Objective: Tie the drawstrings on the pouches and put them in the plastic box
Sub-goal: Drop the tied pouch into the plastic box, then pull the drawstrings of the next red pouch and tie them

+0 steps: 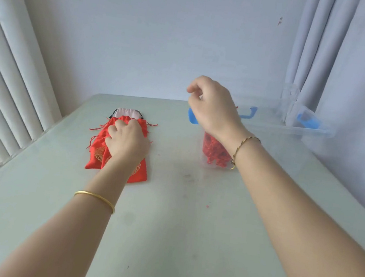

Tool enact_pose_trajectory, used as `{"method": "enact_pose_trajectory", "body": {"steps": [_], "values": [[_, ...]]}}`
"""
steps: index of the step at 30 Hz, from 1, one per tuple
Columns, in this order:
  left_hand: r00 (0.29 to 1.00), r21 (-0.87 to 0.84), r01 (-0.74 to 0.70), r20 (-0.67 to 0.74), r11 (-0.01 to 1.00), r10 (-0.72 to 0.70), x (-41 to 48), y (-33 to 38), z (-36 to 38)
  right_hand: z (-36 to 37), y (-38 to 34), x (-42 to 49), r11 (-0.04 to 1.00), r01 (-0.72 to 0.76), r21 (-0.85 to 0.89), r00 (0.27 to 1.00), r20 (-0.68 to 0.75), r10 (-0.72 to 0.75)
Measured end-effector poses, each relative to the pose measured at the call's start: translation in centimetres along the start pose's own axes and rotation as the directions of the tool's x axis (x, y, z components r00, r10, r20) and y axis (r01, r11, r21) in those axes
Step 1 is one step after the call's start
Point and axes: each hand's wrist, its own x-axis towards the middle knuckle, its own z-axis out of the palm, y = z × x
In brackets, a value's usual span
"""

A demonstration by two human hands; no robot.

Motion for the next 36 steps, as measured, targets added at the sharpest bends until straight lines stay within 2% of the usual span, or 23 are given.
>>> {"method": "enact_pose_trajectory", "body": {"steps": [2,5,7,10,12,14,17,19,23,26,28,31,33,36], "values": [[0.998,0.111,0.068,-0.025,0.991,-0.066,-0.7,-2.2,0.1,1.4,-0.2,-1.6,0.999,0.01,0.035,0.999,0.038,-0.012],[0.99,0.108,0.138,0.008,0.985,-0.14,-1.2,-4.7,0.3,3.3,0.1,-3.7,0.998,-0.04,0.043,0.99,0.133,0.034],[0.991,0.09,0.133,0.005,0.987,-0.134,-1.2,-5.4,0.2,4.0,0.5,-4.8,0.996,-0.082,0.037,0.983,0.17,0.075],[0.992,0.089,0.091,-0.1,0.992,-0.082,-1.2,-5.6,-0.2,4.6,1.2,-6.0,0.991,-0.124,0.049,0.978,0.177,0.113],[0.989,0.001,0.062,-0.131,0.998,-0.062,-1.3,-5.6,-0.4,4.6,1.6,-6.5,0.987,-0.151,0.06,0.975,0.171,0.139],[0.993,-0.209,0.017,-0.113,0.978,-0.042,-1.5,-5.5,-0.6,4.3,1.9,-7.1,0.979,-0.184,0.092,0.972,0.167,0.167],[0.993,-0.507,-0.111,-0.016,0.855,0.119,-2.4,-4.6,-1.4,3.7,2.1,-8.0,0.954,-0.234,0.189,0.962,0.185,0.199],[0.961,-0.648,-0.157,0.073,0.745,0.265,-3.5,-3.4,-2.3,3.0,2.5,-8.4,0.936,-0.263,0.233,0.955,0.199,0.219],[0.812,-0.897,-0.01,0.25,0.441,0.527,-6.0,-1.2,-3.3,0.3,3.6,-8.8,0.88,-0.311,0.358,0.942,0.241,0.235],[0.736,-0.948,0.071,0.259,0.309,0.625,-7.4,0.5,-2.8,-2.2,4.5,-9.1,0.873,-0.31,0.375,0.935,0.288,0.208],[0.726,-0.95,0.083,0.265,0.301,0.634,-7.9,1.4,-2.2,-3.5,5.1,-9.3,0.909,-0.255,0.331,0.948,0.271,0.167],[0.742,-0.939,0.041,0.258,0.342,0.619,-8.0,2.3,-1.6,-4.6,6.1,-9.0,0.957,-0.168,0.238,0.962,0.253,0.106],[0.756,-0.928,-0.022,0.228,0.371,0.614,-7.7,2.8,-1.6,-4.9,6.6,-8.7,0.971,-0.153,0.184,0.961,0.255,0.103],[0.783,-0.868,-0.156,0.182,0.472,0.594,-7.1,3.1,-1.6,-4.9,7.1,-8.4,0.986,-0.122,0.111,0.962,0.258,0.09]]}}
